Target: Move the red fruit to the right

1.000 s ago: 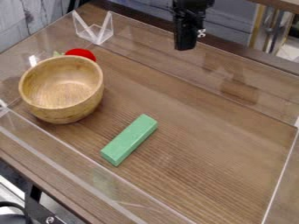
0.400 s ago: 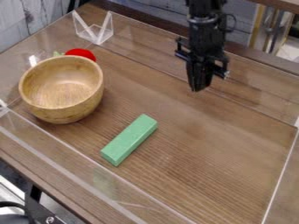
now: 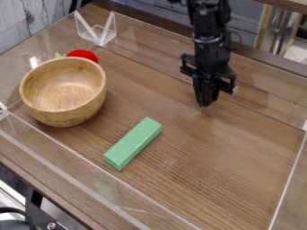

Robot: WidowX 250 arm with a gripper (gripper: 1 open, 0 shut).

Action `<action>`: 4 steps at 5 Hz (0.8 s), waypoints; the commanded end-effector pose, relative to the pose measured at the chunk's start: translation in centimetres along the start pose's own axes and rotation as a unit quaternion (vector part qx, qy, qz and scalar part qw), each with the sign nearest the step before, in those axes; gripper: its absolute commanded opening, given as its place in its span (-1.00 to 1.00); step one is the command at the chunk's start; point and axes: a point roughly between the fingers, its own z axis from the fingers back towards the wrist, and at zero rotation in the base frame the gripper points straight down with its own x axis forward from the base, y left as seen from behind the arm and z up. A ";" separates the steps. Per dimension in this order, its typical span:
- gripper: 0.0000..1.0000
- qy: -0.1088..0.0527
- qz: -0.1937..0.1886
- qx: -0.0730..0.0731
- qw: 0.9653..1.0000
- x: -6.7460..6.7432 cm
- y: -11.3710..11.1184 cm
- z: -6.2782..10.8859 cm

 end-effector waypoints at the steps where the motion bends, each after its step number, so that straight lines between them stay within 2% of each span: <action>1: -1.00 -0.024 0.010 0.003 1.000 1.0 0.2 0.5; 2: 1.00 -0.024 0.032 -0.001 0.999 0.7 0.7 0.9; 3: 1.00 -0.023 0.053 -0.005 0.998 0.4 1.2 1.5; 4: 1.00 -0.024 0.072 -0.005 0.997 -0.2 1.2 1.2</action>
